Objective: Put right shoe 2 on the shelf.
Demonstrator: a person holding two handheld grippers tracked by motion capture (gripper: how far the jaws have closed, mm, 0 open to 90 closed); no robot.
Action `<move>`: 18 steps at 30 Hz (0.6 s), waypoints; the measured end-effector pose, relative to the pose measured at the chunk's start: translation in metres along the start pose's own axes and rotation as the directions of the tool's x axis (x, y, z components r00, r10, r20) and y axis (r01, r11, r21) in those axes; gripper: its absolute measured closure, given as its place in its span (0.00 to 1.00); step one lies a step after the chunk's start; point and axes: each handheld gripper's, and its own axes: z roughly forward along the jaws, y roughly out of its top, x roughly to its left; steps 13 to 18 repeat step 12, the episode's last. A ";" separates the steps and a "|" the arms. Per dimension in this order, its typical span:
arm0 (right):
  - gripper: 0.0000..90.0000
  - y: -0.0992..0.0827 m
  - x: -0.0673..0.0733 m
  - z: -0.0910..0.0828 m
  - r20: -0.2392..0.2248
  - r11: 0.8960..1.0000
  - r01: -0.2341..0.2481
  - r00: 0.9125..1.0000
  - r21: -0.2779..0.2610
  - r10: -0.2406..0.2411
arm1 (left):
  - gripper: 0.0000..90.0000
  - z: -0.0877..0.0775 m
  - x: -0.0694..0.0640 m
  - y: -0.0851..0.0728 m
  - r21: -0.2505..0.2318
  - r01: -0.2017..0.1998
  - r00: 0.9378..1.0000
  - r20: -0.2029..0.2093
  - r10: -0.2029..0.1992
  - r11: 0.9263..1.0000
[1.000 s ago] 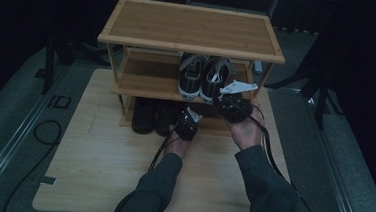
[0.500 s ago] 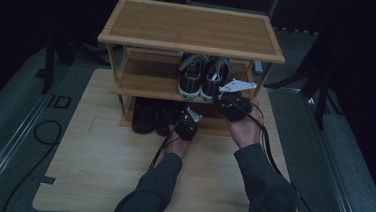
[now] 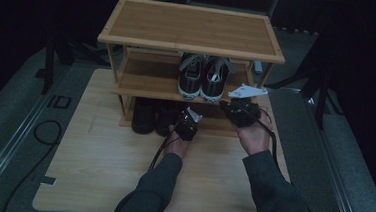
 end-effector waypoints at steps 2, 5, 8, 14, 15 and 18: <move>1.00 -0.004 -0.002 -0.002 -0.001 1.000 -0.002 1.000 0.008 0.002 | 1.00 0.000 0.000 0.000 0.000 -0.001 1.000 -0.002 0.001 1.000; 0.99 -0.011 -0.005 -0.005 -0.006 1.000 -0.006 1.000 0.024 0.006 | 1.00 0.000 0.000 0.000 0.001 -0.002 1.000 -0.003 0.002 1.000; 0.99 -0.018 -0.006 -0.006 -0.012 0.999 -0.011 1.000 0.037 0.011 | 1.00 0.000 0.000 0.000 0.003 -0.005 1.000 -0.005 0.005 1.000; 0.99 -0.027 -0.009 -0.005 -0.013 0.998 -0.019 1.000 0.053 0.020 | 1.00 0.000 -0.001 0.000 0.003 -0.007 1.000 -0.009 0.007 1.000; 0.99 -0.027 -0.009 -0.005 -0.013 0.998 -0.019 1.000 0.053 0.020 | 1.00 0.000 -0.001 0.000 0.003 -0.007 1.000 -0.009 0.007 1.000; 0.99 -0.027 -0.009 -0.005 -0.013 0.998 -0.019 1.000 0.053 0.020 | 1.00 0.000 -0.001 0.000 0.003 -0.007 1.000 -0.009 0.007 1.000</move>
